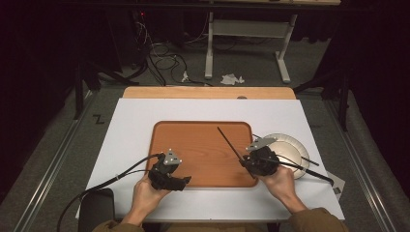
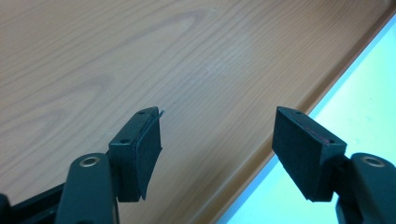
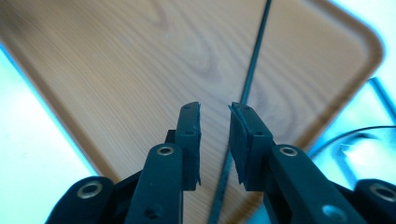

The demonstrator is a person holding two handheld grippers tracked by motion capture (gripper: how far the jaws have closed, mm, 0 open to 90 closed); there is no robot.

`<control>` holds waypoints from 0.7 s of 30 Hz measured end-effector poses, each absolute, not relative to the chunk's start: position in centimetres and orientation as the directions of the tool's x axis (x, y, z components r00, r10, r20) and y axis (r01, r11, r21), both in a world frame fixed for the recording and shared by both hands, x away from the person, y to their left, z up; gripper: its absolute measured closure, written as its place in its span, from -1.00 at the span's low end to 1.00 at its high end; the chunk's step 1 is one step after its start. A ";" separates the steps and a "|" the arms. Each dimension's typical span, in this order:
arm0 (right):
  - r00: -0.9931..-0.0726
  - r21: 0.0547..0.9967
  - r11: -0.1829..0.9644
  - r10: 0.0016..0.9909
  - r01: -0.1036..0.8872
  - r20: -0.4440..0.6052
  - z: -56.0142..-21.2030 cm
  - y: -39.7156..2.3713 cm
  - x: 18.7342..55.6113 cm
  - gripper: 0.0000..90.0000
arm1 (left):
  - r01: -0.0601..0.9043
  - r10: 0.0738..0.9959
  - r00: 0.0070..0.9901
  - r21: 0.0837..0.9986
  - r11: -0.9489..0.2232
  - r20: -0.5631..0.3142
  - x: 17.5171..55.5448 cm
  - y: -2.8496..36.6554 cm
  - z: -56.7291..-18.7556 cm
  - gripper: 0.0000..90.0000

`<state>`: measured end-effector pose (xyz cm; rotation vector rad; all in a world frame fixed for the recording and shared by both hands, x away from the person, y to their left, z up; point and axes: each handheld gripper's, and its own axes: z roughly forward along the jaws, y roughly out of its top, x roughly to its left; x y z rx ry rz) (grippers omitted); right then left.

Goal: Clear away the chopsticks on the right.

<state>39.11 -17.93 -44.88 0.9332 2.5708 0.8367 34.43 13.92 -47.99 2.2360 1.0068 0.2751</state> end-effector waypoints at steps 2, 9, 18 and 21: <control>-0.749 0.628 0.610 0.659 0.482 -0.066 -44.1 -18.7 39.0 0.65 | 0.591 0.729 0.680 0.646 -0.483 -0.077 34.5 13.9 -48.0 -0.27; -0.722 0.664 0.569 0.689 0.484 -0.064 -42.5 -21.4 39.4 0.65 | 0.587 0.728 0.681 0.649 -0.484 -0.073 34.4 14.0 -47.9 -0.27; -0.651 0.703 0.490 0.758 0.515 -0.052 -41.1 -25.6 40.2 0.66 | 0.587 0.729 0.681 0.648 -0.485 -0.071 34.4 14.0 -47.9 -0.27; -0.625 0.705 0.470 0.779 0.531 -0.049 -40.7 -27.0 40.4 0.66 | 0.589 0.730 0.679 0.647 -0.484 -0.073 34.4 13.9 -48.0 -0.27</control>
